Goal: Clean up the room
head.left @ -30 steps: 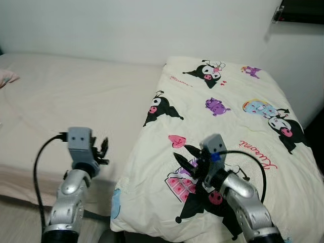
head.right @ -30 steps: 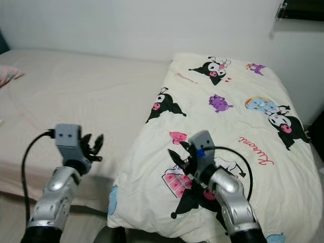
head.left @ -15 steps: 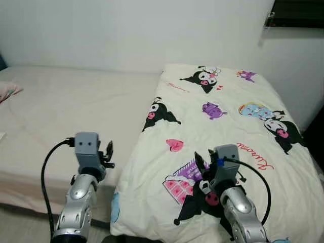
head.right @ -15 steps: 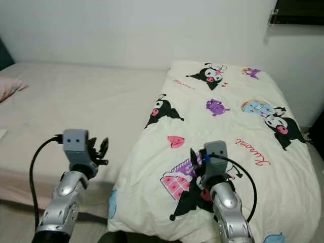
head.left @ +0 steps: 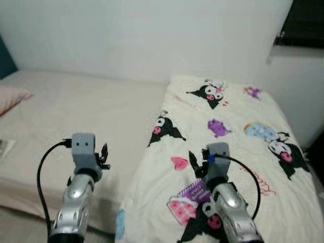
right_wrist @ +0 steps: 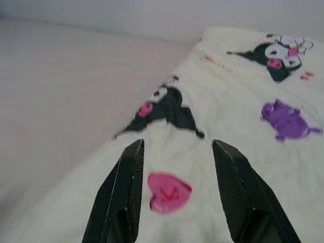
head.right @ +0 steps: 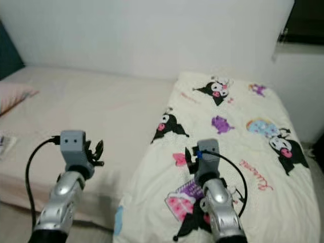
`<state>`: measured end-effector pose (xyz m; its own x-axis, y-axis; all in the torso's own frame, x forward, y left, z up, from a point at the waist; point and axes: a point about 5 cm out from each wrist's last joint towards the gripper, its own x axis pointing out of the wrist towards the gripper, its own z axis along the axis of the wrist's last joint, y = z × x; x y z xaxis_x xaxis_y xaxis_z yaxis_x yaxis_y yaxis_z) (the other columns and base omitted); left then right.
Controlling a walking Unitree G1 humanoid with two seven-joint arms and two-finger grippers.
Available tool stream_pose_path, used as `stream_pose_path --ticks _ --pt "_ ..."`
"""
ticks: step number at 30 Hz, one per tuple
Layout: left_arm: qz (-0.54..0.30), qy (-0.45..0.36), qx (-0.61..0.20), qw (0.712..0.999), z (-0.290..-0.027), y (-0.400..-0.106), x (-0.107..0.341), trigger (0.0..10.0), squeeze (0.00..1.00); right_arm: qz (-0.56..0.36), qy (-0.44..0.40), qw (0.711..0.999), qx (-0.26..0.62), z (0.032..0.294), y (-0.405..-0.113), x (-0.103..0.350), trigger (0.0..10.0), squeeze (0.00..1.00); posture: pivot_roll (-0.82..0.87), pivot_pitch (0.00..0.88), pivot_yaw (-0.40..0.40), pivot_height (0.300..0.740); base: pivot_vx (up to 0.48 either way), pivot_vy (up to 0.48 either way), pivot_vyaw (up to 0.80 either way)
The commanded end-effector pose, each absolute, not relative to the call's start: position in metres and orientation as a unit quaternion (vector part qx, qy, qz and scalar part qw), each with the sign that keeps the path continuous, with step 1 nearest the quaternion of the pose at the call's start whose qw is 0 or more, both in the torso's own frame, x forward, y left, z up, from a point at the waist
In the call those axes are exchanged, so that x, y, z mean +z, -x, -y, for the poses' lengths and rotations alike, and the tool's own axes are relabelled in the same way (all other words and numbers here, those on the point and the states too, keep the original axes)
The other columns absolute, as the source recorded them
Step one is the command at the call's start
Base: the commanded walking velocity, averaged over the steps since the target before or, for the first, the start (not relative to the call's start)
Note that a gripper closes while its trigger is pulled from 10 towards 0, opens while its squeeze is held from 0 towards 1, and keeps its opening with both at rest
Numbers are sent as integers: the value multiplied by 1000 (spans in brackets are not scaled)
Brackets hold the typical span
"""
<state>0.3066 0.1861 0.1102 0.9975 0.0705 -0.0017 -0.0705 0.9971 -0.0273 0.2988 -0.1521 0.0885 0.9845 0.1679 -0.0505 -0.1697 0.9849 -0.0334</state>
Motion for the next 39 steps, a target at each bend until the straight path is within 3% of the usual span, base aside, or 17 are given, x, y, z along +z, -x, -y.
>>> stream_pose_path --ticks 1,9,17,29,39 --pt "-14 27 35 999 -184 -310 107 10000 0 -4 26 995 95 151 -302 97 10000 0 48 0 -12 712 0 0 0" --pt "-9 31 18 999 -180 -315 112 10000 0 0 35 995 97 154 -303 101 10000 0 28 0 5 740 0 0 0" --pt "2 40 23 999 -180 -311 114 10000 0 -18 5 998 56 165 -303 94 10000 0 49 0 1 740 0 0 0" --pt "-11 29 19 999 -182 -305 110 10000 0 -31 7 997 65 157 -304 88 10000 0 56 0 -9 740 0 0 0" --pt "-20 34 26 999 -179 -298 110 10000 0 -35 20 995 90 147 -306 87 10000 0 85 0 -35 740 0 -432 800"
